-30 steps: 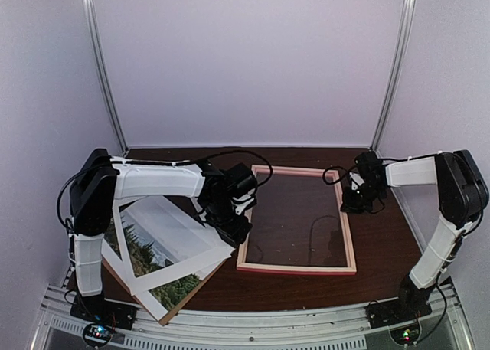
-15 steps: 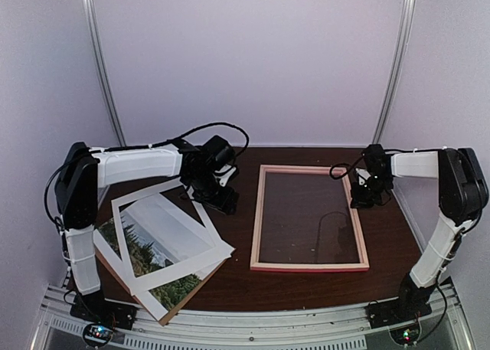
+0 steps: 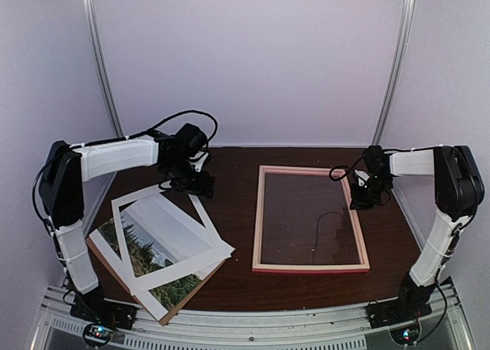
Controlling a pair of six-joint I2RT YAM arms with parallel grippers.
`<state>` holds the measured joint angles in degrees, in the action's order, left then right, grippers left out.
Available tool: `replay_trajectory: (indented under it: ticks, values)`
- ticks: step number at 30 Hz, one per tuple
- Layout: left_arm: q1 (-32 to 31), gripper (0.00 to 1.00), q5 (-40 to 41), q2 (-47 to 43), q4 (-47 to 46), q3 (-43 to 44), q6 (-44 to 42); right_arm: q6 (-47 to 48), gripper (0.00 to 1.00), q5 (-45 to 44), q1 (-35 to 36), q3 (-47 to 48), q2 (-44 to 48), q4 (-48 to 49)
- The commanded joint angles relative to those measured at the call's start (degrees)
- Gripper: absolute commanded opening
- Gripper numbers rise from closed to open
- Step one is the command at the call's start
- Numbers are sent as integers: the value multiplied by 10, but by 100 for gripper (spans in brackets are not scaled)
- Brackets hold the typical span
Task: Put the photo into the frame
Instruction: Press the glass panel into the frame body.
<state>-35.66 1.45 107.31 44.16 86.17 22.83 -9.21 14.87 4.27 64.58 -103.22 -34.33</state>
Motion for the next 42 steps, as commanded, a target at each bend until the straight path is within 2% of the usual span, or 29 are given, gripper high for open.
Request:
replay_trajectory:
  ticks: [1,11,18,24,30,42]
  values:
    - [-4,77,-30,33,-49,49,10,6,12,51,1,-4,-4,21]
    - [-25,77,-59,189,-75,220,8,2,11,64,31,-7,-5,32]
    - [-36,82,-51,274,-66,308,3,-3,11,67,53,-3,-9,38]
    - [-41,83,7,343,-17,395,-14,-7,11,70,66,-2,-18,43]
    - [-43,81,60,364,0,408,-26,-9,11,72,67,0,-27,48]
    - [-43,76,114,407,26,453,-46,-10,11,72,67,4,-35,47]
